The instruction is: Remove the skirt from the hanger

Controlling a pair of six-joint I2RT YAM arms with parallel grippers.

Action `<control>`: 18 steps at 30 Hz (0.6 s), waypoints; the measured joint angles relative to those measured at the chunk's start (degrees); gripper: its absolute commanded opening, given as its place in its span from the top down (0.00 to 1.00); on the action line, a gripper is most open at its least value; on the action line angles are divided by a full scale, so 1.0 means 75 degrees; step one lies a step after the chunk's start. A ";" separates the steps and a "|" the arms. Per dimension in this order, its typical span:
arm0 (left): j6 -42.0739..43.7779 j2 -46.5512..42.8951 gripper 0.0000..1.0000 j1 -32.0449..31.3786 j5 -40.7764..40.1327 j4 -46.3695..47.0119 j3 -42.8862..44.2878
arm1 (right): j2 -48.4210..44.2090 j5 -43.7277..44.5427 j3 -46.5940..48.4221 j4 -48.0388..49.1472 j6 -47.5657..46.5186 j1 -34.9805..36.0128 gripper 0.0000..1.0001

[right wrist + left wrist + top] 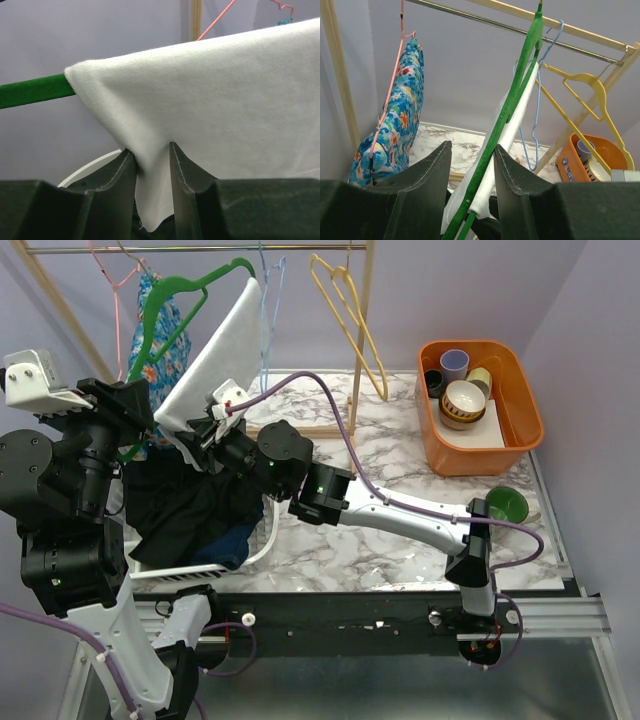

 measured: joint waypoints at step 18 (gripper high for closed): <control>0.0903 -0.0067 1.00 -0.0020 -0.1623 -0.0125 -0.0216 | -0.0560 -0.1003 -0.1119 0.0466 0.0102 -0.0003 0.99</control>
